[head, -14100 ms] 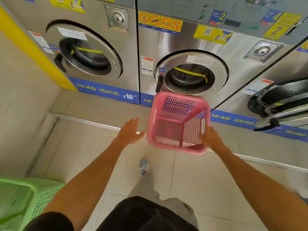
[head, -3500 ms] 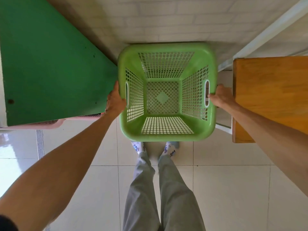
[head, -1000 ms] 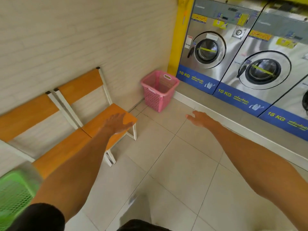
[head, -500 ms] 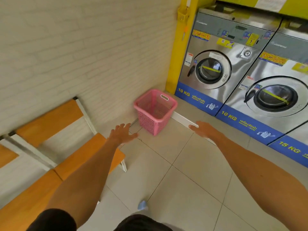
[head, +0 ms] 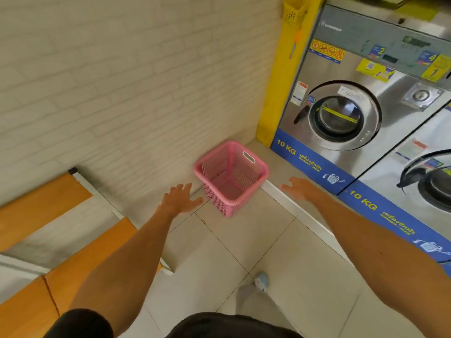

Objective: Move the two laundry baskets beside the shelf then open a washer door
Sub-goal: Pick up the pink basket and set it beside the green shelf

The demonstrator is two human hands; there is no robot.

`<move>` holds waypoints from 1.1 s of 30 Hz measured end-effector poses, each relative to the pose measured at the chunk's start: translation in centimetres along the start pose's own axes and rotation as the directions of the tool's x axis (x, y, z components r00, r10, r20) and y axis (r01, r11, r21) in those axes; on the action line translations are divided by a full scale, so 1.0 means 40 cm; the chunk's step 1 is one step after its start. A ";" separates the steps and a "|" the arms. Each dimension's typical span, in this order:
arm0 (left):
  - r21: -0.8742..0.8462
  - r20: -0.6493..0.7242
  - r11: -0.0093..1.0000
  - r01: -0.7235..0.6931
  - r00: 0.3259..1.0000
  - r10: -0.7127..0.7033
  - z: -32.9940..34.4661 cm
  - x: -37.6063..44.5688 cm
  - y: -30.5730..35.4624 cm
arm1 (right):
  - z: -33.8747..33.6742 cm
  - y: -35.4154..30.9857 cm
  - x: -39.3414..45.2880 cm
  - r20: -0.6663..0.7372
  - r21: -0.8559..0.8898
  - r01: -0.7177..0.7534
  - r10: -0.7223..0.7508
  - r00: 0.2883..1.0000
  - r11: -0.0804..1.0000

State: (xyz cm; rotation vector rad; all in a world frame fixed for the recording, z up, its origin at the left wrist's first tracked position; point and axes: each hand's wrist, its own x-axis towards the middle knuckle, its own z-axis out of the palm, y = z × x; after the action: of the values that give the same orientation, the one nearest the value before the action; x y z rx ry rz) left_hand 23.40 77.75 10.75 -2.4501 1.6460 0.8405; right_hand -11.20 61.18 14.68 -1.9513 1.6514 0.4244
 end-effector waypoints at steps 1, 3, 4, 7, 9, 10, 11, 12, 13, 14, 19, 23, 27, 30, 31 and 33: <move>-0.024 0.006 0.999 0.026 1.000 -0.026 -0.007 0.029 0.024 | -0.039 -0.002 0.040 0.007 -0.020 0.019 -0.019 1.000 1.000; -0.070 0.002 0.994 0.083 0.997 -0.084 -0.014 0.087 0.074 | -0.118 -0.008 0.113 0.023 -0.016 0.061 -0.060 0.998 0.998; -0.083 -0.007 0.990 0.115 0.993 -0.116 -0.019 0.120 0.100 | -0.157 -0.007 0.158 0.040 -0.003 0.075 -0.075 0.996 0.997; -0.147 -0.037 0.975 0.164 0.985 -0.171 -0.036 0.210 0.173 | -0.240 0.029 0.357 0.048 0.009 0.144 -0.144 0.988 0.990; -0.201 -0.039 0.958 0.207 0.975 -0.219 -0.028 0.249 0.204 | -0.261 0.058 0.508 0.105 -0.021 0.197 -0.194 0.975 0.980; -0.219 -0.035 0.947 0.234 0.968 -0.248 -0.022 0.270 0.212 | -0.274 0.060 0.567 0.128 -0.020 0.227 -0.223 0.966 0.974; -0.232 -0.019 0.935 0.270 0.959 -0.282 -0.019 0.289 0.216 | -0.291 0.045 0.598 0.122 -0.038 0.247 -0.241 0.963 0.968; -0.241 -0.002 0.923 0.299 0.951 -0.309 -0.018 0.307 0.218 | -0.306 0.023 0.611 0.130 -0.049 0.262 -0.254 0.958 0.964; -0.252 0.014 0.913 0.320 0.945 -0.327 -0.013 0.323 0.219 | -0.335 -0.023 0.573 0.129 -0.059 0.290 -0.281 0.951 0.955; -0.263 0.026 0.905 0.334 0.940 -0.340 -0.006 0.338 0.218 | -0.342 -0.045 0.584 0.139 -0.085 0.300 -0.286 0.948 0.950; -0.319 0.047 0.864 0.390 0.917 -0.397 0.025 0.483 0.203 | -0.342 -0.133 0.757 0.195 -0.165 0.297 -0.264 0.945 0.941; -0.376 0.153 0.812 0.445 0.895 -0.420 0.069 0.608 0.211 | -0.304 -0.151 0.889 0.274 -0.158 0.316 -0.265 0.924 0.936; -0.474 0.196 0.732 0.489 0.870 -0.453 0.108 0.726 0.225 | -0.256 -0.152 1.039 0.356 -0.146 0.328 -0.260 0.898 0.933; -0.550 0.227 0.648 0.528 0.840 -0.492 0.165 0.810 0.226 | -0.201 -0.138 1.158 0.370 -0.170 0.356 -0.276 0.887 0.919; -0.567 0.251 0.611 0.553 0.822 -0.511 0.192 0.838 0.221 | -0.183 -0.134 1.200 0.361 -0.177 0.345 -0.265 0.894 0.922; -0.590 0.295 0.536 0.605 0.779 -0.553 0.259 0.894 0.209 | -0.136 -0.127 1.303 0.326 -0.174 0.306 -0.238 0.915 0.936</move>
State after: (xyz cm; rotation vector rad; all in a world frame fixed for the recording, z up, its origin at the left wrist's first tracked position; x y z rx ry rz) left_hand 21.83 47.97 -13.06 -3.0317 0.3734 1.5339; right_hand 3.51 16.62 -9.20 -2.1166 1.1587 0.7789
